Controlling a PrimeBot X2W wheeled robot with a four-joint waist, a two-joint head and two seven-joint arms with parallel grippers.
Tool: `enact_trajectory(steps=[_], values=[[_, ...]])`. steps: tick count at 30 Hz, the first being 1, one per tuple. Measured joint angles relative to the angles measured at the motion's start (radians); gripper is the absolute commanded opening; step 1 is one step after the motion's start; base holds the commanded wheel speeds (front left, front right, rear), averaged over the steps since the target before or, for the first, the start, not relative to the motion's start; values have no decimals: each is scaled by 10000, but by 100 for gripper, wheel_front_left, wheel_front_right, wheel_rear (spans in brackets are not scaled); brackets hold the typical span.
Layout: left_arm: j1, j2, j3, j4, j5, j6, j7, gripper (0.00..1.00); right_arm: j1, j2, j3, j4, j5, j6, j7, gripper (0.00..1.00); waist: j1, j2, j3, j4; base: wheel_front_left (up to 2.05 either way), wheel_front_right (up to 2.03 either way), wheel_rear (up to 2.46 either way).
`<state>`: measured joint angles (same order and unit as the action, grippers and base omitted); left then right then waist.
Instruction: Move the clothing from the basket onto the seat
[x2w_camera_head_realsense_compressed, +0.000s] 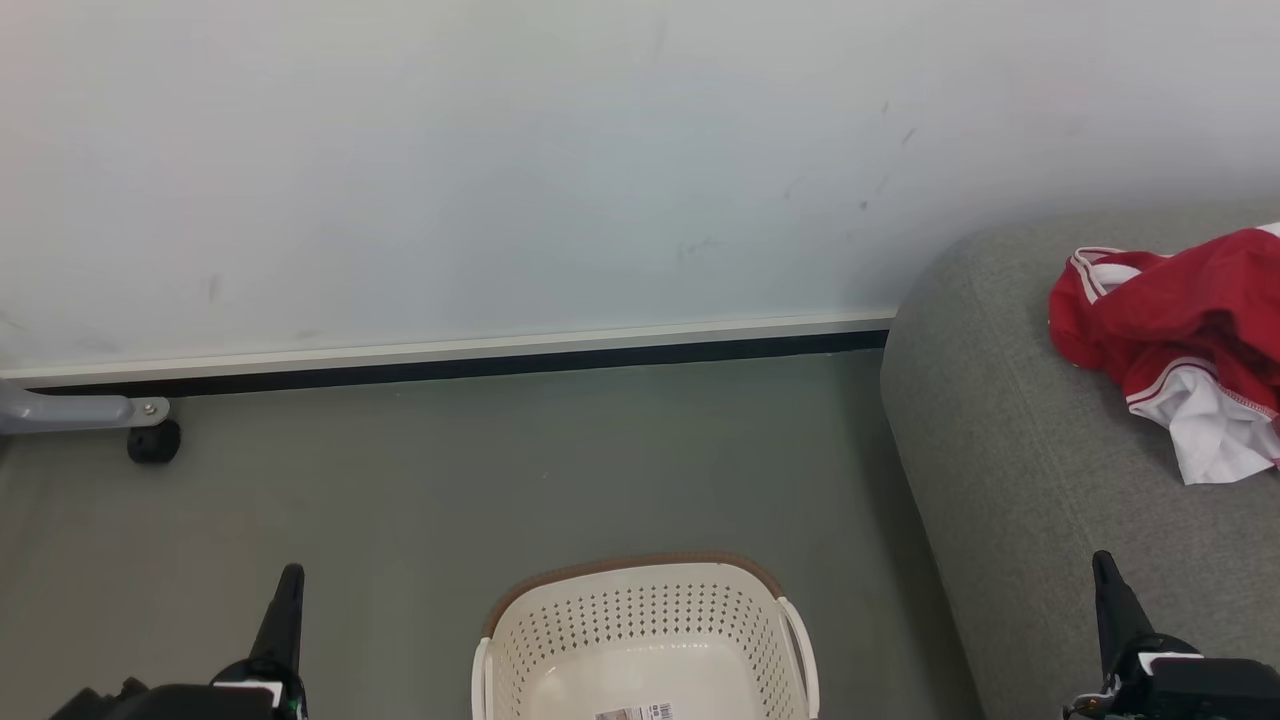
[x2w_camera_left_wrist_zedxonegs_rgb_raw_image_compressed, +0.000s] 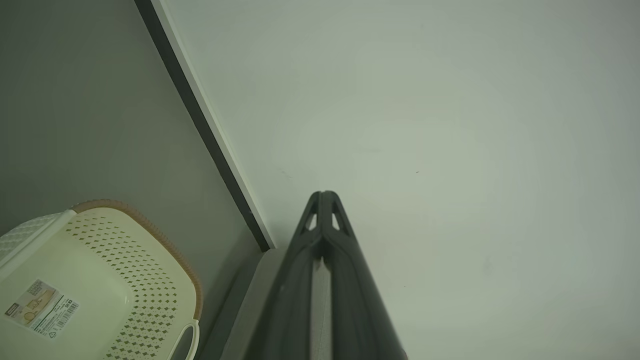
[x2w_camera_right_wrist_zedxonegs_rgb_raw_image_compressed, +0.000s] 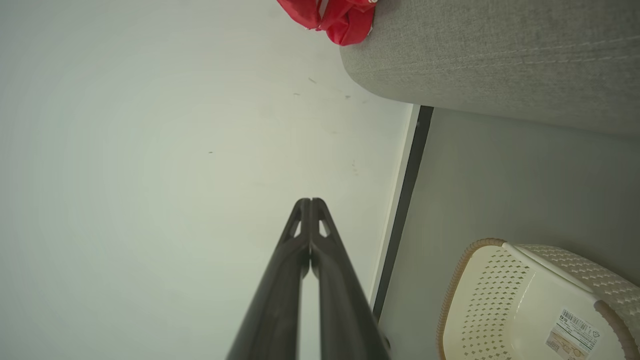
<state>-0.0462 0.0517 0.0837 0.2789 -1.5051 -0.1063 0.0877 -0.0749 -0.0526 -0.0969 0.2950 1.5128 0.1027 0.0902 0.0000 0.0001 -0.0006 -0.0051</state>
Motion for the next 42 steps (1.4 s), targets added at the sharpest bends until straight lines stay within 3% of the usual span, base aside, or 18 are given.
enact_trajectory(steps=[10,42], values=[[-321,-96,67,134,-943,-173,261,0,-176,73,-359,38,828,174,232,0,0,0,24,51,0,0,0],[-321,-104,69,146,-955,-173,261,0,-176,82,-360,42,828,178,230,0,0,0,24,51,0,0,0]])
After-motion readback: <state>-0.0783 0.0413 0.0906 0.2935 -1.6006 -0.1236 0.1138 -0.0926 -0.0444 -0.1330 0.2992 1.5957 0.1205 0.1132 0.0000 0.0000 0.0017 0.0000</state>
